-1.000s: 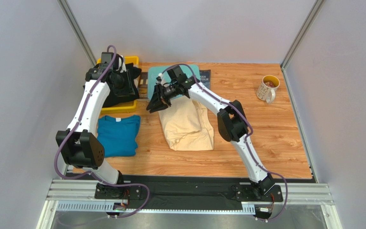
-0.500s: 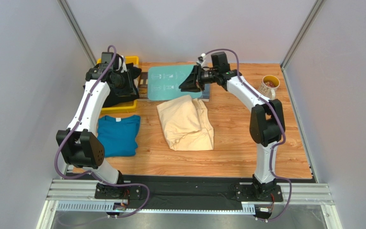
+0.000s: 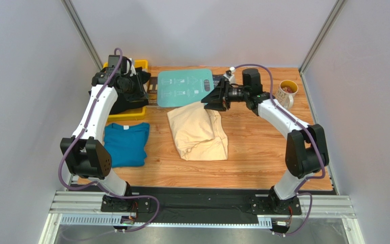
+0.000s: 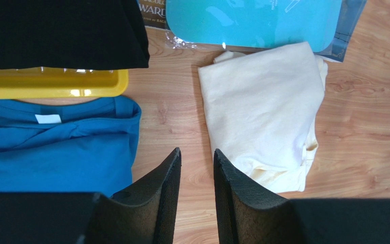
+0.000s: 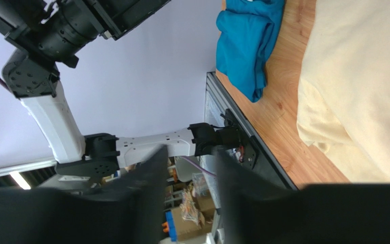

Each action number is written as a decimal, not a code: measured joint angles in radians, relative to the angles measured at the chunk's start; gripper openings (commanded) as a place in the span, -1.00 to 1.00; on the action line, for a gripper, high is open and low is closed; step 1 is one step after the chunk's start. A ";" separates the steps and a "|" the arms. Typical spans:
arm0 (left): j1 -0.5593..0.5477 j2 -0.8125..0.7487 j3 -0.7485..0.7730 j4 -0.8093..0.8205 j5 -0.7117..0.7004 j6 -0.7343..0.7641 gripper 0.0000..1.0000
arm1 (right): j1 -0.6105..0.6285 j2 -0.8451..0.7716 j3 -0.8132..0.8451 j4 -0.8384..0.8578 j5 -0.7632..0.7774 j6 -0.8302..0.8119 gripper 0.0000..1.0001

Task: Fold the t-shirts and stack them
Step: Flatten out the tshirt

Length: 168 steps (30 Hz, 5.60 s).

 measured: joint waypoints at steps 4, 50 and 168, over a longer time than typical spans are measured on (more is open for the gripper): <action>-0.002 0.000 0.000 0.007 0.018 -0.018 -0.30 | -0.049 -0.064 -0.072 0.025 0.015 0.027 0.03; -0.111 0.068 -0.032 0.050 0.027 -0.070 -0.30 | -0.026 0.541 0.431 -0.623 0.197 -0.529 0.36; 0.034 -0.033 -0.147 0.084 0.027 0.009 -0.30 | -0.015 0.502 0.446 -0.696 0.232 -0.329 -0.02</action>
